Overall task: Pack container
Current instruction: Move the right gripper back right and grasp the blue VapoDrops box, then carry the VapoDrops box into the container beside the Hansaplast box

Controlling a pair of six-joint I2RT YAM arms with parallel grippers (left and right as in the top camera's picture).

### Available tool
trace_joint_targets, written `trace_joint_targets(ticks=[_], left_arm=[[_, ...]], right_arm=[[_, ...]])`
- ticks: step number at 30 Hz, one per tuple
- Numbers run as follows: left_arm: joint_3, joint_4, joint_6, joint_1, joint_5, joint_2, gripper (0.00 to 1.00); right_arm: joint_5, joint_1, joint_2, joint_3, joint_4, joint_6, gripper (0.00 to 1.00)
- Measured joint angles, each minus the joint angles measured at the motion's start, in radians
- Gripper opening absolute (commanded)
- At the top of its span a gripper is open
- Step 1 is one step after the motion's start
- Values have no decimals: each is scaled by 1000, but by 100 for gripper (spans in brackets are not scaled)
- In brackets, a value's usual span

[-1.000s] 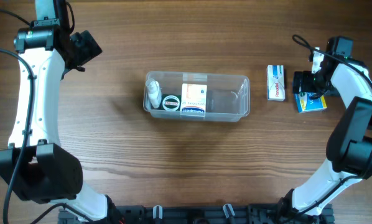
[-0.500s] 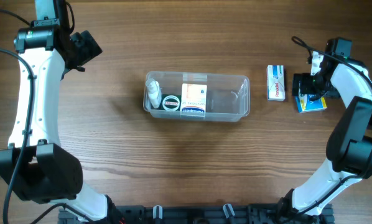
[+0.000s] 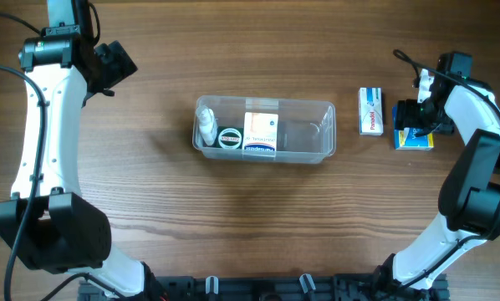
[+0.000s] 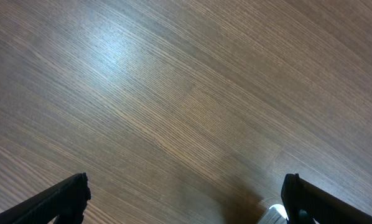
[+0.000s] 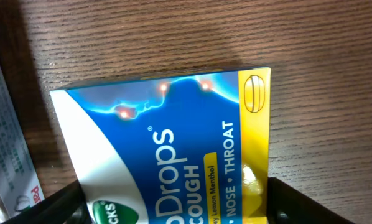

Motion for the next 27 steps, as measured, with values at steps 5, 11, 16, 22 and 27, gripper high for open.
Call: trace_joint_targets(ticks=[5,11,16,22,27], left_arm=[[0,0,0,0,0,0,100],[0,0,0,0,0,0,100],[0,0,0,0,0,0,100],[0,0,0,0,0,0,100],[0,0,0,0,0,0,100]], right_arm=[[-11,0,0,0,0,8,67],[-19,0,0,31,-84,52,67],[-72,0,-48,97,-191,106,66],[-137,47,-204,152,-331,193,66],[-167,147,-318,153,-388,283,64]])
